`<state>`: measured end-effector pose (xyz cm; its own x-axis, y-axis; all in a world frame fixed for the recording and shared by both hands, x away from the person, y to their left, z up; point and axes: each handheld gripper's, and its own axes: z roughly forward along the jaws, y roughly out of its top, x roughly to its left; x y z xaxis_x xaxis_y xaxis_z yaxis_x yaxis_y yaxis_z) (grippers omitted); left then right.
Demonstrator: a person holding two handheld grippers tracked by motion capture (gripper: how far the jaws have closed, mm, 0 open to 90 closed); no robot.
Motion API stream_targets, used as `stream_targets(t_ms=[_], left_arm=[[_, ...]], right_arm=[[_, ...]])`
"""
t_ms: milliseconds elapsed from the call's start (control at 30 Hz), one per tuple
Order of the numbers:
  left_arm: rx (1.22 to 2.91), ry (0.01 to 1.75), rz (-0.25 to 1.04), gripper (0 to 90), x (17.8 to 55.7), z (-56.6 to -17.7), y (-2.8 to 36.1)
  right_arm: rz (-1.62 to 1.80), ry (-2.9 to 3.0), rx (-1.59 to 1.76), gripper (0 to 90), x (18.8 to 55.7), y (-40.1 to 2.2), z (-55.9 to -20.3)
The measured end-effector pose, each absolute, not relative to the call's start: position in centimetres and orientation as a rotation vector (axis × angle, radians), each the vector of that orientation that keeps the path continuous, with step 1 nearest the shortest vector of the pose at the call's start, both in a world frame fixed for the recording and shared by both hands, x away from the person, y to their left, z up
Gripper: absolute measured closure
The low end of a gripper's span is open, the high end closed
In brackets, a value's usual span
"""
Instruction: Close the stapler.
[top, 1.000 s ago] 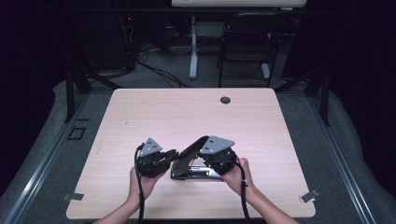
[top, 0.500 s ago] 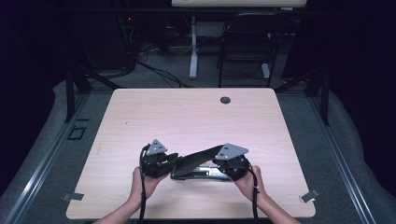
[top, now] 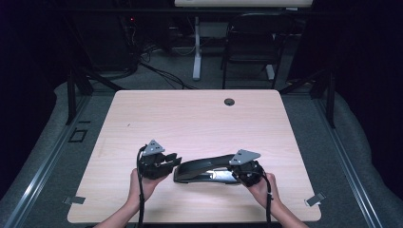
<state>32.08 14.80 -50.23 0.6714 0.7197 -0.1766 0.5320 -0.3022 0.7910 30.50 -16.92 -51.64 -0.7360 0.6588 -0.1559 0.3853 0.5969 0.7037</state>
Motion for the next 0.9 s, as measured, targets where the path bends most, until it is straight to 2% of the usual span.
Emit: stream_targets(t_ms=[67,133,233,433,633,900], left_arm=[[1.973,0.991,0.256,67.2,32.2,-50.0,15.4],[1.967,1.021,0.253,56.2,32.4,-49.9,15.8],[1.967,1.058,0.258,44.6,32.7,-49.6,16.5],[1.958,1.105,0.252,29.2,33.1,-49.7,17.6],[1.958,1.115,0.265,17.2,33.3,-49.5,18.4],[1.94,1.156,0.261,12.8,33.9,-49.7,19.7]], right_arm=[[0.92,2.424,0.867,89.5,30.6,-17.2,-51.9],[0.894,2.44,0.885,89.5,30.7,-17.6,-52.0],[0.868,2.459,0.913,89.7,30.8,-18.3,-52.5],[0.835,2.475,0.976,89.7,31.2,-19.4,-53.0],[0.784,2.485,1.072,89.7,31.7,-20.4,-52.1],[0.932,2.388,1.098,89.4,31.1,-21.6,-48.4]])
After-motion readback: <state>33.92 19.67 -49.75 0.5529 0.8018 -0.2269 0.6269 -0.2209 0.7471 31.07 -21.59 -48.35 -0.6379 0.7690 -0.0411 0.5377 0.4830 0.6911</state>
